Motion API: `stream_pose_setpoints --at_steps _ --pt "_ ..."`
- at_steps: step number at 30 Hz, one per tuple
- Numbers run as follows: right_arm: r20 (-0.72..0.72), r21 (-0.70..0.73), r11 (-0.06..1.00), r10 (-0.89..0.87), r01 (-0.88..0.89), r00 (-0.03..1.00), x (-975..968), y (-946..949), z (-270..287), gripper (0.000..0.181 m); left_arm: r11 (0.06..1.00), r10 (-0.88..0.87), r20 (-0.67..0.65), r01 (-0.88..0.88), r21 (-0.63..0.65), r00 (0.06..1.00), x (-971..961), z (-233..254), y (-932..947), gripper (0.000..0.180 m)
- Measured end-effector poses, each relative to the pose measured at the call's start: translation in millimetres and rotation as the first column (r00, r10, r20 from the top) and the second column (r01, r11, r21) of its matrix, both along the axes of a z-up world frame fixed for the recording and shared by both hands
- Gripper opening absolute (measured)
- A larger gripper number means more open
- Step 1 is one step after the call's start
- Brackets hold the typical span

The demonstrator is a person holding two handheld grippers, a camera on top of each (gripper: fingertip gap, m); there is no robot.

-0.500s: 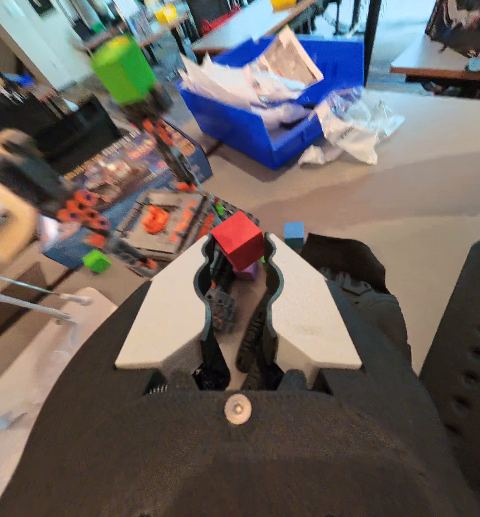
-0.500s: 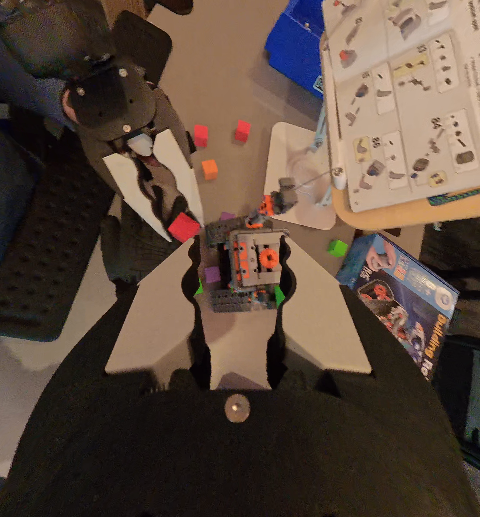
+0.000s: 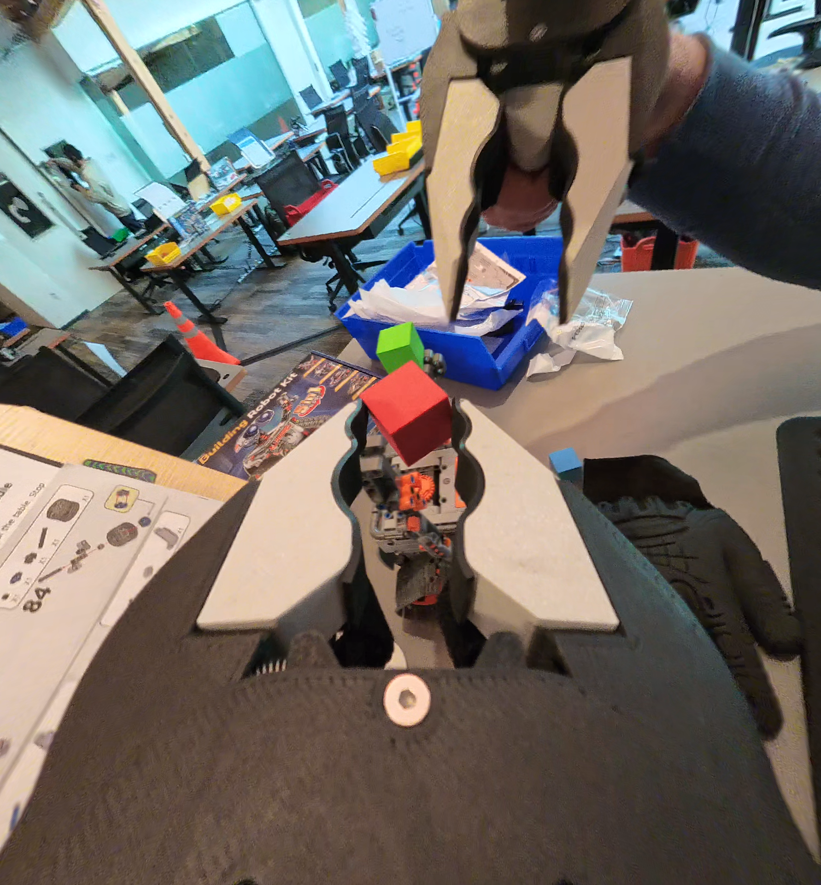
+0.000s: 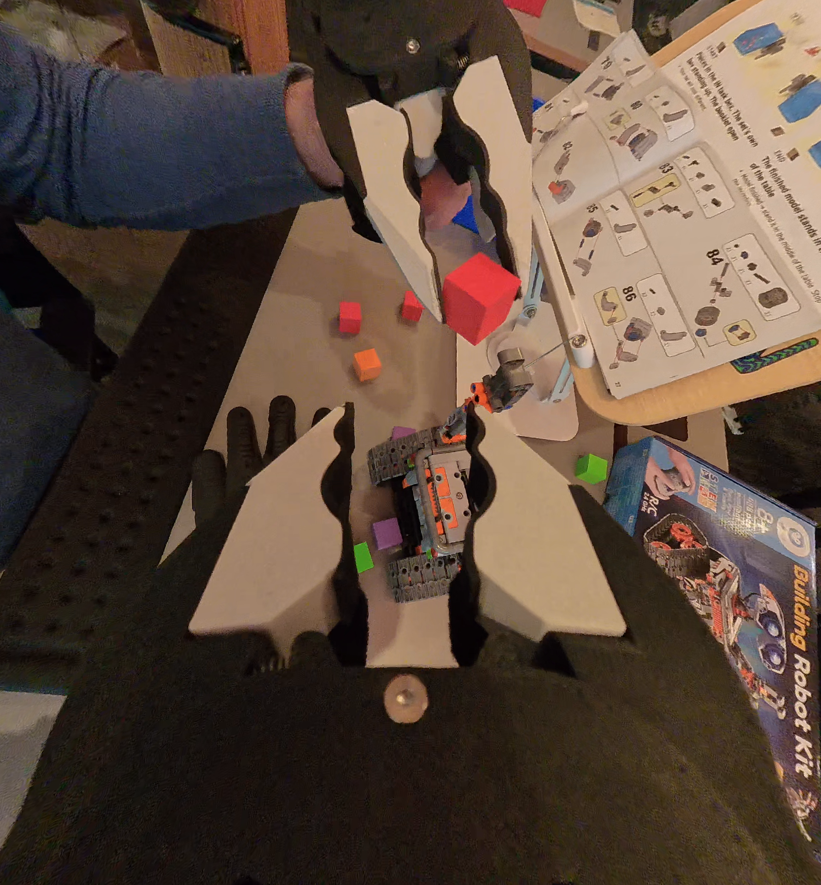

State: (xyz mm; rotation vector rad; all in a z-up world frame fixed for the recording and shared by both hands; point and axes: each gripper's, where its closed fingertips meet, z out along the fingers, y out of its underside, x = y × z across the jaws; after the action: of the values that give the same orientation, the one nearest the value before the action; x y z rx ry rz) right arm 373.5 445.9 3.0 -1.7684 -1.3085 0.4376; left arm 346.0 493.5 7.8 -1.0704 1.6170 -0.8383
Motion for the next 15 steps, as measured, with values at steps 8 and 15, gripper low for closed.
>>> stream_pose_setpoints --at_steps 8,15 --pt "-0.014 0.011 0.999 -0.053 0.053 0.999 9 6 -5 0.044 0.993 -0.112 -0.116 0.114 0.008 0.987 17 -14 31 0.033" --pt "0.02 0.025 0.995 -0.092 0.091 0.996 8 27 -7 0.043 0.979 -0.202 -0.17 0.201 -0.023 0.965 22 -28 31 0.034"
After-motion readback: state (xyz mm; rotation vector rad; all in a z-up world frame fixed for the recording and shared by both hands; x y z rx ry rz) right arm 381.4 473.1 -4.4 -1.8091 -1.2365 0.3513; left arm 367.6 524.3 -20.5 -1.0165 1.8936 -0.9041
